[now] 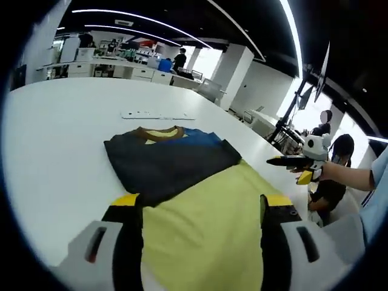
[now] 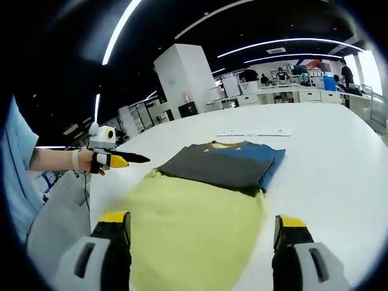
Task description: Fold the garment on the visible template until the final outline fits inside the template.
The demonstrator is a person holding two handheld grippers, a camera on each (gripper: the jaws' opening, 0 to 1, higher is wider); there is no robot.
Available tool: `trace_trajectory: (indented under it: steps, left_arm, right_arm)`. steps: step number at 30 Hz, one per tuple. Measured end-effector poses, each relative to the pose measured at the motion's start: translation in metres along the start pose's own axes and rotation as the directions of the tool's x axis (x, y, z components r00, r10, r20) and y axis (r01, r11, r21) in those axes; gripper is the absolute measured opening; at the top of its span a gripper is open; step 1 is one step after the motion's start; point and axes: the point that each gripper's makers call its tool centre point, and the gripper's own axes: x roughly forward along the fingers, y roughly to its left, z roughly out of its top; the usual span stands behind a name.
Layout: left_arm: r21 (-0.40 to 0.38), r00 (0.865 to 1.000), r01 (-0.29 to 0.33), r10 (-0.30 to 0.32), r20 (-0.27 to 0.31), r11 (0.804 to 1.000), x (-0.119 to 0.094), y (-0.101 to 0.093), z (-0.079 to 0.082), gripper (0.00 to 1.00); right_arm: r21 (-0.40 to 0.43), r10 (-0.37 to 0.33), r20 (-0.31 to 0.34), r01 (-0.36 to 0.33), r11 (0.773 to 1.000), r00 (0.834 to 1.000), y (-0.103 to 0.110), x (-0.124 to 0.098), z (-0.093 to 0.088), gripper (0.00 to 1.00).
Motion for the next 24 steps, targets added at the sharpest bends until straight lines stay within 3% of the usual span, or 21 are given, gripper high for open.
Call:
trace_trajectory:
  steps: [11,14,21,24]
  left_arm:
    - [-0.026,0.999,-0.048,0.047,-0.022,0.999,-0.033,0.012,-0.025,0.75]
    - [-0.03,0.998,-0.05,0.049,-0.032,0.998,-0.04,0.012,-0.034,0.75]
    - [-0.037,0.995,-0.068,0.066,-0.07,0.997,-0.059,0.013,-0.058,0.74]
    - [-0.051,0.994,-0.076,0.072,-0.077,0.996,-0.066,0.013,-0.067,0.74]
  right_arm:
    - [-0.024,0.002,-0.016,-0.002,1.0,1.0,0.005,-0.005,-0.005,0.96]
    - [-0.099,-0.022,-0.079,0.014,0.995,0.997,0.003,-0.011,-0.019,0.95]
    - [-0.105,-0.029,-0.12,0.016,0.994,0.992,0.008,-0.022,-0.04,0.94]
    - [-0.084,-0.045,-0.108,0.036,0.996,0.993,0.005,-0.028,-0.043,0.94]
